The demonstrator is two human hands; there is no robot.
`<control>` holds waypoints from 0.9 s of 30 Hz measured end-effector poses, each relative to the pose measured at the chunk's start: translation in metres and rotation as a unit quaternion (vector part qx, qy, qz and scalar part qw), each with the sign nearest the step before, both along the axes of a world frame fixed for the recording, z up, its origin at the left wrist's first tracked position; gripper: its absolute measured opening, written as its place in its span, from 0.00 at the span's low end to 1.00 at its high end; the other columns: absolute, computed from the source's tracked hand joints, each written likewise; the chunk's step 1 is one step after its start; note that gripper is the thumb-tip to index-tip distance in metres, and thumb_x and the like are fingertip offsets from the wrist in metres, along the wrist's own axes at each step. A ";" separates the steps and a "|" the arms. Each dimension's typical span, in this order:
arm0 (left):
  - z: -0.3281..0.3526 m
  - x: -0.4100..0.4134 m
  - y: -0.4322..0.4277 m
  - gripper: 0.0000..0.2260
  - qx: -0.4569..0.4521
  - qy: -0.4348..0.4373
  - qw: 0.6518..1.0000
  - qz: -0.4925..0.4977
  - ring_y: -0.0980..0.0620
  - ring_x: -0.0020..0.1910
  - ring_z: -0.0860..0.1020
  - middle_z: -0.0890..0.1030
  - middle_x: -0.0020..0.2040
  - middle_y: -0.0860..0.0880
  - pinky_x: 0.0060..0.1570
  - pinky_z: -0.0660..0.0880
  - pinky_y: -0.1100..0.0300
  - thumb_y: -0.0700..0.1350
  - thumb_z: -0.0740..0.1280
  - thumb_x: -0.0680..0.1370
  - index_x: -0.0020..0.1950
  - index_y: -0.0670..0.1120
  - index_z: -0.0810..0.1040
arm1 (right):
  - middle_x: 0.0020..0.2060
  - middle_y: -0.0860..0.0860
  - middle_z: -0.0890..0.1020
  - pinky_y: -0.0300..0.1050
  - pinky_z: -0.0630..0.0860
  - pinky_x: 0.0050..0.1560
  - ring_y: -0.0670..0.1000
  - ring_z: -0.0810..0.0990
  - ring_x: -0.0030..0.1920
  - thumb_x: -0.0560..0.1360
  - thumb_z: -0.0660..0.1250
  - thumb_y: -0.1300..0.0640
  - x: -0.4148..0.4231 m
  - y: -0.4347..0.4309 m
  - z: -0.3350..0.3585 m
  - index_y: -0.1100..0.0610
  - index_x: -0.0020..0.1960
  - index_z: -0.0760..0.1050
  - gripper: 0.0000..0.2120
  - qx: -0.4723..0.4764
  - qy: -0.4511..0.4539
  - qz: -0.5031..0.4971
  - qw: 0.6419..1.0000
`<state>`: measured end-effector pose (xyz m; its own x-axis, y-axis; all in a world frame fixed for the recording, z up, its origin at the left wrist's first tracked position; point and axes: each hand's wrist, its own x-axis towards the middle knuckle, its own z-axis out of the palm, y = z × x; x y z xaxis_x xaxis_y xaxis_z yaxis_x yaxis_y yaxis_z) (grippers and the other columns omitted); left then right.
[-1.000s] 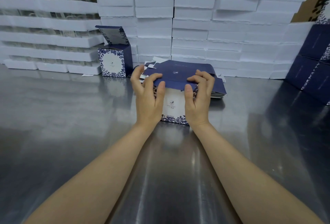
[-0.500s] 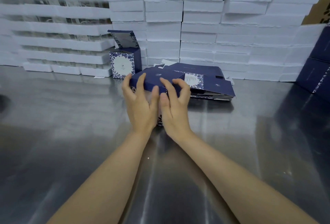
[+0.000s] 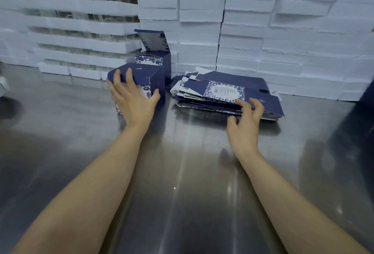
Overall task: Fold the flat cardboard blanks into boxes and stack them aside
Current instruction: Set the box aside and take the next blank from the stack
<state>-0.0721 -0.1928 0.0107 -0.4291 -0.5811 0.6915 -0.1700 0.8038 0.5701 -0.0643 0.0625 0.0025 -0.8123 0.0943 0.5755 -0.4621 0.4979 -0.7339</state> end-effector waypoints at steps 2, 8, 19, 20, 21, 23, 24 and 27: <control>0.000 -0.017 -0.013 0.39 0.004 -0.013 1.000 0.017 0.33 0.76 0.50 0.56 0.76 0.40 0.71 0.55 0.41 0.57 0.70 0.71 0.77 0.45 0.57 | 0.64 0.53 0.68 0.27 0.66 0.49 0.49 0.72 0.55 0.74 0.59 0.71 -0.006 -0.001 -0.002 0.60 0.61 0.74 0.18 -0.053 0.001 -0.005 0.999; -0.003 -0.069 -0.032 0.40 0.002 -0.027 0.999 -0.025 0.34 0.76 0.47 0.53 0.77 0.41 0.69 0.58 0.37 0.57 0.69 0.72 0.77 0.45 0.55 | 0.36 0.45 0.82 0.26 0.70 0.36 0.36 0.78 0.33 0.73 0.56 0.72 -0.020 -0.002 -0.007 0.54 0.39 0.78 0.18 -0.195 -0.051 -0.002 0.979; -0.006 -0.098 -0.026 0.43 -0.018 -0.103 0.994 0.009 0.31 0.76 0.42 0.43 0.78 0.34 0.69 0.54 0.32 0.62 0.61 0.78 0.78 0.37 0.44 | 0.31 0.46 0.81 0.28 0.67 0.29 0.49 0.72 0.27 0.72 0.58 0.72 -0.026 -0.008 -0.010 0.55 0.34 0.78 0.18 -0.160 -0.027 0.017 0.987; -0.006 -0.091 -0.020 0.43 -0.019 -0.104 0.994 0.014 0.31 0.76 0.42 0.43 0.77 0.33 0.70 0.53 0.34 0.63 0.59 0.78 0.78 0.36 0.43 | 0.32 0.46 0.81 0.28 0.67 0.29 0.53 0.73 0.29 0.72 0.58 0.72 -0.025 -0.009 -0.008 0.55 0.35 0.79 0.18 -0.155 -0.024 0.017 0.987; -0.005 -0.083 -0.012 0.42 -0.014 -0.090 0.996 0.006 0.30 0.75 0.42 0.43 0.77 0.32 0.72 0.52 0.36 0.62 0.59 0.79 0.77 0.34 0.43 | 0.32 0.46 0.81 0.29 0.68 0.30 0.54 0.74 0.30 0.72 0.58 0.72 -0.024 -0.010 -0.007 0.55 0.35 0.79 0.18 -0.150 -0.021 0.017 0.988; -0.003 -0.065 0.012 0.38 0.007 -0.043 0.998 -0.051 0.30 0.75 0.42 0.42 0.76 0.30 0.75 0.49 0.40 0.55 0.60 0.80 0.76 0.32 0.44 | 0.32 0.45 0.81 0.30 0.69 0.31 0.52 0.77 0.32 0.71 0.58 0.71 -0.022 -0.011 -0.006 0.54 0.34 0.79 0.18 -0.139 -0.017 0.011 0.990; -0.003 -0.055 0.026 0.36 0.019 -0.025 0.996 -0.085 0.31 0.76 0.41 0.42 0.76 0.31 0.75 0.49 0.42 0.50 0.61 0.81 0.76 0.32 0.45 | 0.32 0.45 0.81 0.31 0.69 0.32 0.52 0.78 0.33 0.71 0.58 0.71 -0.021 -0.011 -0.005 0.53 0.34 0.79 0.18 -0.133 -0.018 0.006 0.991; -0.003 -0.020 0.071 0.27 0.041 0.010 0.984 -0.175 0.37 0.76 0.50 0.47 0.77 0.36 0.74 0.56 0.48 0.41 0.60 0.80 0.76 0.36 0.54 | 0.31 0.45 0.81 0.35 0.70 0.34 0.51 0.79 0.34 0.72 0.58 0.69 -0.016 -0.012 -0.002 0.53 0.34 0.78 0.17 -0.114 -0.021 -0.005 0.993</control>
<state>-0.0920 -0.1216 0.0078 -0.5999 -0.4541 0.6587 0.1207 0.7626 0.6356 -0.0801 0.0503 0.0004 -0.8332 0.2271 0.5042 -0.4246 0.3214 -0.8464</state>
